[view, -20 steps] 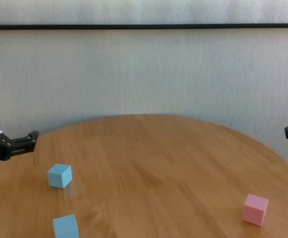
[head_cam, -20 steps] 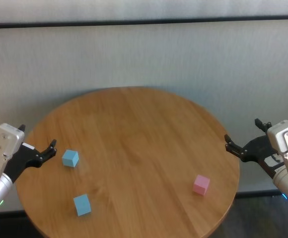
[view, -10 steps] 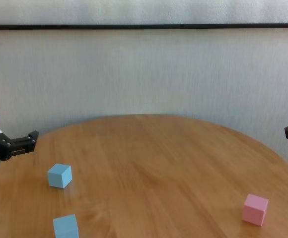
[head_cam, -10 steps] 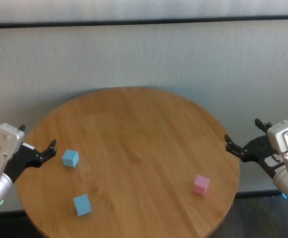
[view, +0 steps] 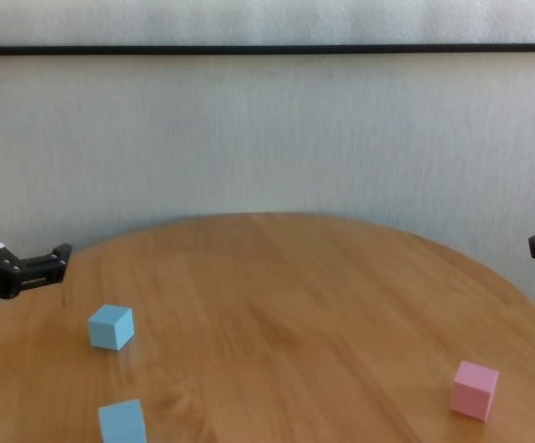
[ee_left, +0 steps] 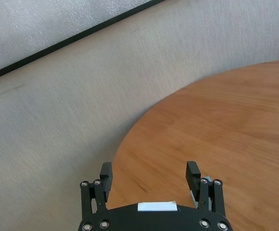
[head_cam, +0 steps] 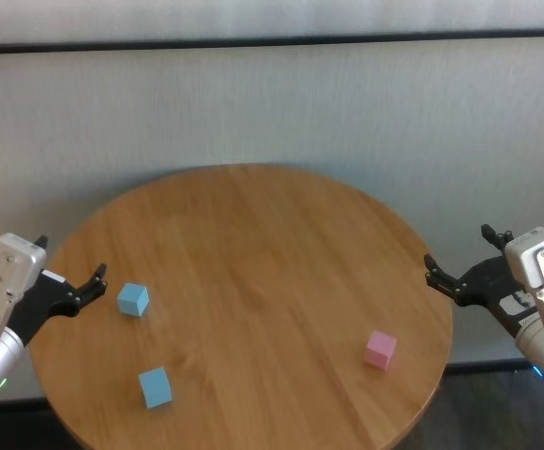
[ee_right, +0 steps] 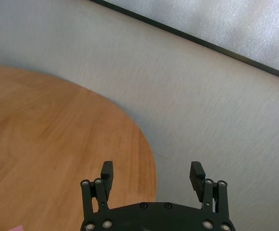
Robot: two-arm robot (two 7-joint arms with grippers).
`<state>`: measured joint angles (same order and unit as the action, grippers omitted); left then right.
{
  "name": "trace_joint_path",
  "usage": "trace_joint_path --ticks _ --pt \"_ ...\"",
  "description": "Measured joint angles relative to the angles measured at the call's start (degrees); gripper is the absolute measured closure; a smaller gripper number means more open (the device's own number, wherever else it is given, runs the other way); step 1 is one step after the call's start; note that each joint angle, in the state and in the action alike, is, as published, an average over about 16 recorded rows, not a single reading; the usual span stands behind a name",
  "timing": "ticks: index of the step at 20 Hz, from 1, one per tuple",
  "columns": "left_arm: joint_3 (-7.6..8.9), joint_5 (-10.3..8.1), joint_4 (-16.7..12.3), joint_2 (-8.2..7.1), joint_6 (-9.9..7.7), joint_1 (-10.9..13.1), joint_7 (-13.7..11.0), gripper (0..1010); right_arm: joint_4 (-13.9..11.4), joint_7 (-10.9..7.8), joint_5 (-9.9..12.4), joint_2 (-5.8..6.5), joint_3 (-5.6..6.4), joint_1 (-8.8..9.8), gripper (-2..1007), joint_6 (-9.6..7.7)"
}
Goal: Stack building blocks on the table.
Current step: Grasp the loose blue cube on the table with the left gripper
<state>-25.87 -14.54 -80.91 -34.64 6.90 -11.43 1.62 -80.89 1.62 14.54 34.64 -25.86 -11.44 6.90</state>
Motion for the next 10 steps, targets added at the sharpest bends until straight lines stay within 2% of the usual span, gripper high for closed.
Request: trace_joint_path --ticks 10 --pt "0.00 0.00 0.00 0.00 0.00 0.00 0.00 11 0.00 0.00 0.00 0.00 0.00 0.00 0 0.00"
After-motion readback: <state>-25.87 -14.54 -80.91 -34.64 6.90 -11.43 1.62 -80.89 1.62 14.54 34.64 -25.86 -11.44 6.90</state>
